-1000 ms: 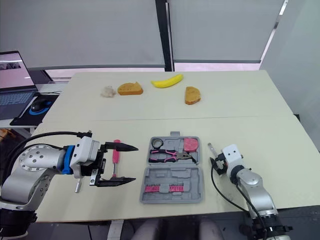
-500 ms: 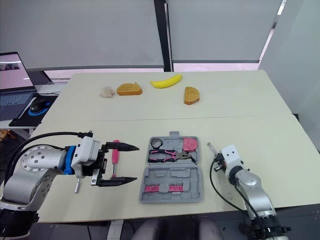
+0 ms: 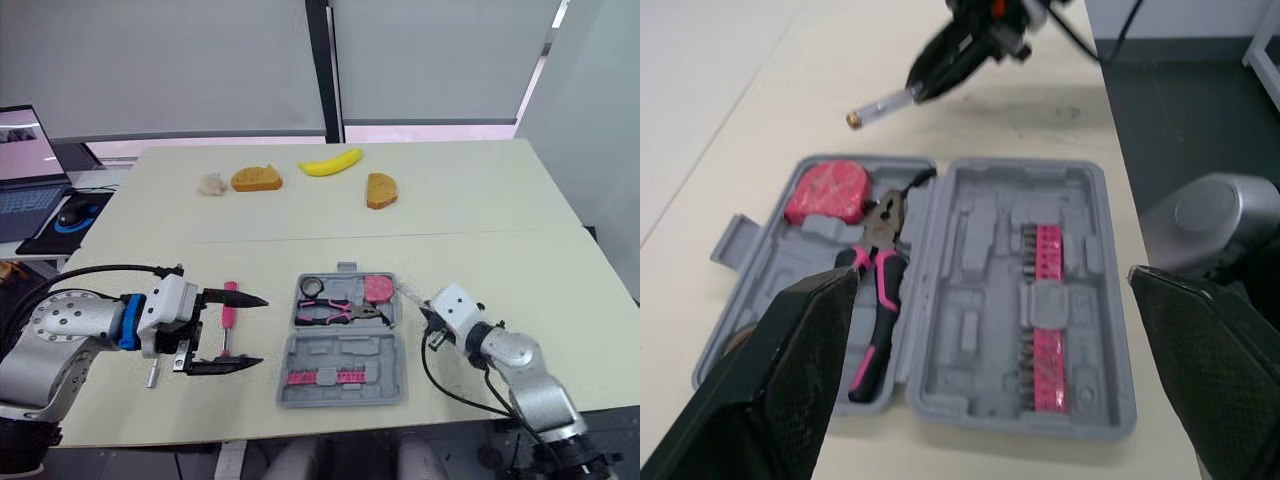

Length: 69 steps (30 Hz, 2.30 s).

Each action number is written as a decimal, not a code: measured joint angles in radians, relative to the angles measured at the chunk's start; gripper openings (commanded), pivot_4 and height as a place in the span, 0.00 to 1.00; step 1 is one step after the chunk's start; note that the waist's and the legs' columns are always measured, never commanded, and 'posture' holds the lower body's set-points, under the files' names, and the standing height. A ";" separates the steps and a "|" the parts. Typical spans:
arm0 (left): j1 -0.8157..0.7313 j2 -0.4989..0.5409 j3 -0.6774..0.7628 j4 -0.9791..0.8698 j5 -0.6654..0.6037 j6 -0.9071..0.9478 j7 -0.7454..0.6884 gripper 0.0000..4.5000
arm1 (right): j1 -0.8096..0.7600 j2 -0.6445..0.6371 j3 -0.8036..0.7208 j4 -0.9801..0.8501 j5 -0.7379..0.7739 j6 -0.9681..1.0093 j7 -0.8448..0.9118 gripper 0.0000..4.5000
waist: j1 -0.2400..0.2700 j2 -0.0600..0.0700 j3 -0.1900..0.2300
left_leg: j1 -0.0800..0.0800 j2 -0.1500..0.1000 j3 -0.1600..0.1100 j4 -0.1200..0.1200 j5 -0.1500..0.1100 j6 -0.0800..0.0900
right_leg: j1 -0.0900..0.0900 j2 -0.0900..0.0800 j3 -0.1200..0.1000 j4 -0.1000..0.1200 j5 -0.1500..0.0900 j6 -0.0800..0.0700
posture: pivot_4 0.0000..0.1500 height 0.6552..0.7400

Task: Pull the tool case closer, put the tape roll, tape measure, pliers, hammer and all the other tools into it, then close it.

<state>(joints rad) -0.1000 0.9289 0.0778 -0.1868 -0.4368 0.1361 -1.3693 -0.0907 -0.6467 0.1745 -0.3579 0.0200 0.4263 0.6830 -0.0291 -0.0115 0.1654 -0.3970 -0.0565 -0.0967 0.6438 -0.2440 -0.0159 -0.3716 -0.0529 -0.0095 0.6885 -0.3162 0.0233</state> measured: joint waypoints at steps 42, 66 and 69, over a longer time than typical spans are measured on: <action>0.099 0.027 -0.002 0.069 0.103 -0.147 -0.022 1.00 | -0.521 0.252 0.546 0.306 -0.148 0.233 0.231 0.07 | -0.001 -0.001 0.000 | -0.001 -0.001 -0.001 0.000 0.000 0.000 | -0.003 -0.001 -0.001 0.001 0.000 -0.001 | 1.00 1.00; 0.093 0.022 -0.005 0.057 0.103 -0.143 -0.017 1.00 | -0.532 0.226 0.469 0.247 -0.136 0.162 0.281 0.33 | -0.001 -0.001 0.000 | -0.001 -0.001 -0.002 0.000 0.000 0.000 | -0.003 -0.001 -0.001 0.001 0.000 -0.001 | 1.00 1.00; 0.093 0.022 -0.005 0.056 0.102 -0.140 -0.017 1.00 | -0.526 0.234 0.476 0.251 -0.137 0.146 0.282 0.17 | -0.001 -0.001 0.000 | -0.001 -0.001 -0.002 0.000 0.000 0.000 | -0.003 -0.001 -0.001 0.001 0.000 -0.001 | 1.00 1.00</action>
<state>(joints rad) -0.0073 0.9509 0.0732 -0.1313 -0.3348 -0.0040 -1.3861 -0.6170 -0.4132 0.6506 -0.1072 -0.1167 0.5725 0.9651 -0.0306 -0.0123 0.1652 -0.3985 -0.0572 -0.0984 0.6441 -0.2439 -0.0163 -0.3744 -0.0534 -0.0104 0.6897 -0.3164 0.0227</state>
